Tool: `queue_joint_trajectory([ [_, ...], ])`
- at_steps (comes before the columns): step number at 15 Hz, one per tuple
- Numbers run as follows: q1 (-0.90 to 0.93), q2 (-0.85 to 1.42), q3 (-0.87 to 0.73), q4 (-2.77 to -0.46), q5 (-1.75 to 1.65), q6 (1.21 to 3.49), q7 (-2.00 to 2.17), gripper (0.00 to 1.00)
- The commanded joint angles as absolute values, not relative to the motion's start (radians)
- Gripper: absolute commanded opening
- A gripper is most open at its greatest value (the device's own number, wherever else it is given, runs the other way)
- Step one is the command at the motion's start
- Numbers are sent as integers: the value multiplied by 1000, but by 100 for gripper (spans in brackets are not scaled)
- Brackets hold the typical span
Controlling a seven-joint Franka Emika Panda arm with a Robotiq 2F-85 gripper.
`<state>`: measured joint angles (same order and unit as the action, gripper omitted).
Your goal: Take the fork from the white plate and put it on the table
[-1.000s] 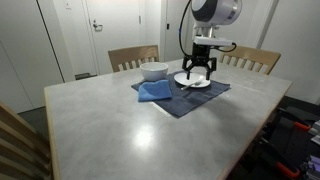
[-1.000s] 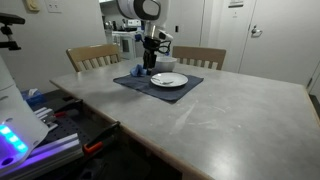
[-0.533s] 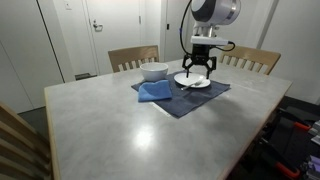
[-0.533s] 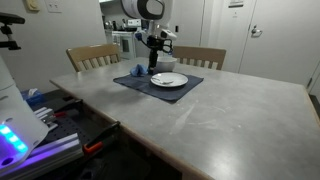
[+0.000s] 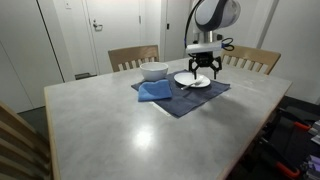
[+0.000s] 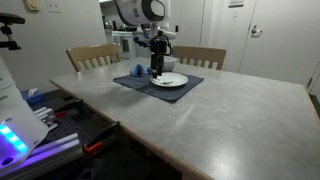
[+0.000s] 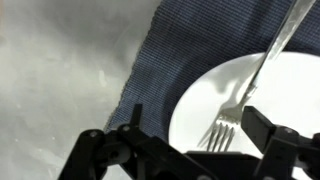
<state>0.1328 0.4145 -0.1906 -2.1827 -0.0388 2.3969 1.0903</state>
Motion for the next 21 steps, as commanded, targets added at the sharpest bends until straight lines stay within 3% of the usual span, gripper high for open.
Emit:
queue_joint_trajectory([
  [1, 160, 460, -219, -2147, -88, 2386, 1311, 100],
  [7, 130, 490, -194, -2117, -77, 2393, 1445, 100],
  [14, 86, 483, -163, -2109, -48, 2434, 1310, 100],
  [21, 76, 461, -160, -2185, -26, 2660, 1349, 100],
])
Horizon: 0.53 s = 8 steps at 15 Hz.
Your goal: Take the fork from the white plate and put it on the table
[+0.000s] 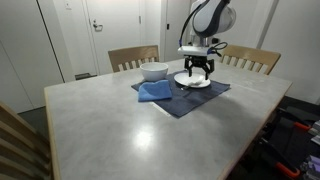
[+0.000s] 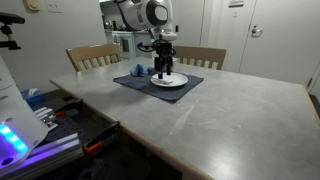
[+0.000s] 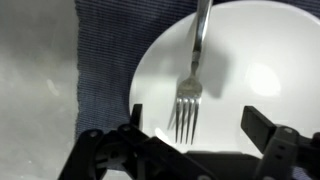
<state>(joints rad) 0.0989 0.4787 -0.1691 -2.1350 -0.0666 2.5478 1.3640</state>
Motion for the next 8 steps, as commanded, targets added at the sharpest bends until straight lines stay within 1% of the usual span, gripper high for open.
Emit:
queue_joint_trajectory([
  [1, 65, 462, -152, -2191, -1, 2686, 1335, 100],
  [5, 2, 458, -108, -2205, 137, 2719, 1248, 100],
  [6, -20, 462, -87, -2190, 178, 2680, 1203, 100],
  [8, -45, 478, -59, -2173, 240, 2673, 1128, 100],
])
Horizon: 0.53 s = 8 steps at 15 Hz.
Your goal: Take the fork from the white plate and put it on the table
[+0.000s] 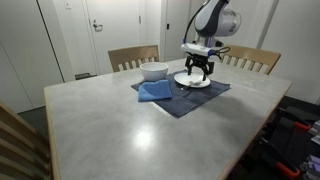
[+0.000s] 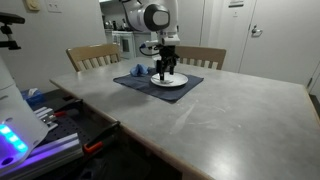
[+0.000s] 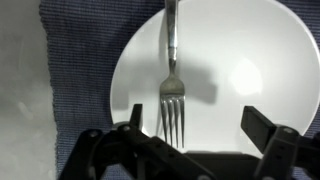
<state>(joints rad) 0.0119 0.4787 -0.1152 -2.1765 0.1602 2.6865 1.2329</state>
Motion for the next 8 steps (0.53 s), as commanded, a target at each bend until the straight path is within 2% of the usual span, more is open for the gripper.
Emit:
queue_joint_trajectory([
  [1, -54, 482, -48, -2169, 265, 2681, 1091, 100],
  [8, -51, 516, -31, -2142, 352, 2686, 954, 100],
])
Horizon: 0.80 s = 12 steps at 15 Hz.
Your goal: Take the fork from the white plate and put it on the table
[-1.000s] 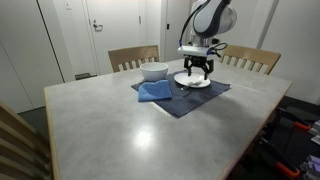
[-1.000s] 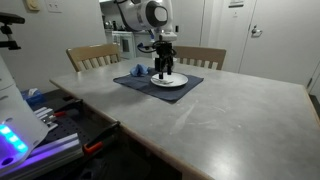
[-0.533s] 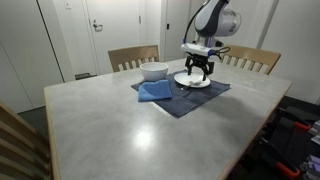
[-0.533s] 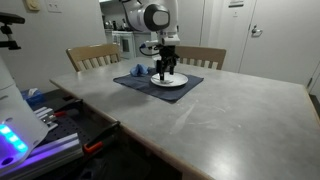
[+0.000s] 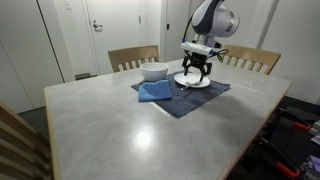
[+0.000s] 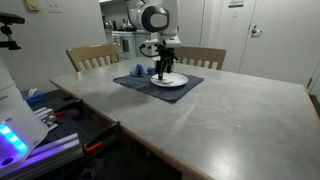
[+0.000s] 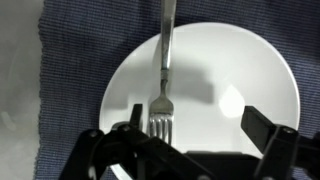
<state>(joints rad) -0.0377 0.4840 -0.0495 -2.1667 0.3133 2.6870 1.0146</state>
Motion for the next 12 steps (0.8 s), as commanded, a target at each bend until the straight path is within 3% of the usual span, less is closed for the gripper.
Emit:
queue_joint_trajectory([
  [1, -49, 520, -28, -2146, 359, 2691, 945, 100],
  [6, -33, 557, -40, -2131, 349, 2683, 952, 100],
  [8, -34, 569, -39, -2122, 349, 2681, 950, 90],
  [12, -34, 570, -40, -2114, 348, 2679, 949, 86],
])
